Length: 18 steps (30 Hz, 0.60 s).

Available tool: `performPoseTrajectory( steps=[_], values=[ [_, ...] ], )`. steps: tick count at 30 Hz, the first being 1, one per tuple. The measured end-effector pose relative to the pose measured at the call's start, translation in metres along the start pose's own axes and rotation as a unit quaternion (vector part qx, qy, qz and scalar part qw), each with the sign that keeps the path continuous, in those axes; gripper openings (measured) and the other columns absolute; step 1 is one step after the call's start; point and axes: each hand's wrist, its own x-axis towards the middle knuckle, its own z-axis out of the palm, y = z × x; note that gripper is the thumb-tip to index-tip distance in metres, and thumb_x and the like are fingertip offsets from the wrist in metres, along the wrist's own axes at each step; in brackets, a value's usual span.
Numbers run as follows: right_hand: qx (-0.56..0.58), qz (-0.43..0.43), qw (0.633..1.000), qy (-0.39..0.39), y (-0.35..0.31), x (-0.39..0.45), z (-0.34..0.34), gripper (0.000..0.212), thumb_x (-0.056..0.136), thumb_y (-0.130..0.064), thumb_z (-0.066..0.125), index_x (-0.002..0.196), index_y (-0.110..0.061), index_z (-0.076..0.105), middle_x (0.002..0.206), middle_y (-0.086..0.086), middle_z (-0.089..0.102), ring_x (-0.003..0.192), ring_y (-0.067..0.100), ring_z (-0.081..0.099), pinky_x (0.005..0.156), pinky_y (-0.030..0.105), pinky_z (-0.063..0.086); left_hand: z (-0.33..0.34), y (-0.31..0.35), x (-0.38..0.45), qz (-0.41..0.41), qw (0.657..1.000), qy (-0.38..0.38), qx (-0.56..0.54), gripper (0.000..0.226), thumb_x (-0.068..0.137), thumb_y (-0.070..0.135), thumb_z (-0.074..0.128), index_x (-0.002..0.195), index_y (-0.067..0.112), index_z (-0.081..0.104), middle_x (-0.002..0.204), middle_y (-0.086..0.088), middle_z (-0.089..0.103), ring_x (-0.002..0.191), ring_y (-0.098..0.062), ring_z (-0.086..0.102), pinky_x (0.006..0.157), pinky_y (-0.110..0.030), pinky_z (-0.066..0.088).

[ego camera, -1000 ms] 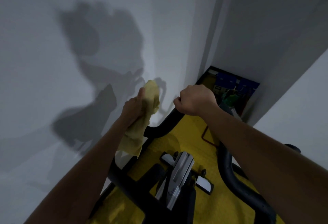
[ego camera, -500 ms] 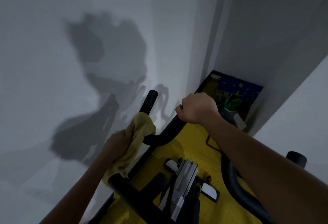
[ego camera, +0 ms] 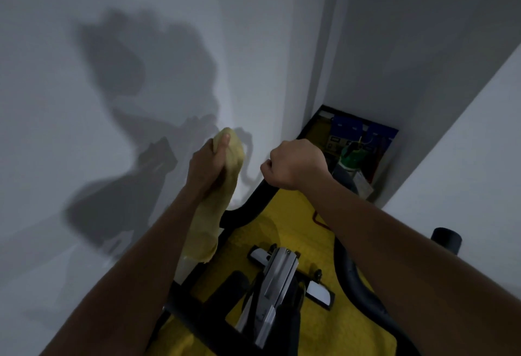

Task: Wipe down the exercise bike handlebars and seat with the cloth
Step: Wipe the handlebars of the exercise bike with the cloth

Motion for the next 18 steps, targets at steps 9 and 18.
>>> performPoseTrajectory(
  steps=[9, 18],
  values=[
    [0.015, 0.003, 1.000, -0.006, 0.001, -0.001, 0.001, 0.052, 0.097, -0.037, 0.036, 0.049, -0.016, 0.041, 0.050, -0.002, 0.039, 0.044, 0.016, 0.034, 0.045, 0.024, 0.023, -0.013, -0.028, -0.015, -0.167, 0.979, -0.113, -0.030, 0.098, 0.093, 0.079, 0.015, 0.137, 0.004, 0.059, 0.138, -0.021, 0.059, 0.130, -0.037, 0.053, 0.113, -0.043, 0.035],
    [0.019, 0.005, 1.000, -0.011, 0.000, -0.002, -0.001, 0.052, 0.096, -0.036, 0.035, 0.050, -0.015, 0.042, 0.050, -0.001, 0.041, 0.045, 0.016, 0.037, 0.046, 0.024, 0.024, -0.049, -0.096, -0.088, -0.068, 0.962, -0.149, 0.217, 0.066, 0.108, 0.027, 0.040, 0.160, 0.003, 0.007, 0.108, -0.017, 0.065, 0.087, -0.030, 0.068, 0.071, -0.036, 0.051]
  ],
)
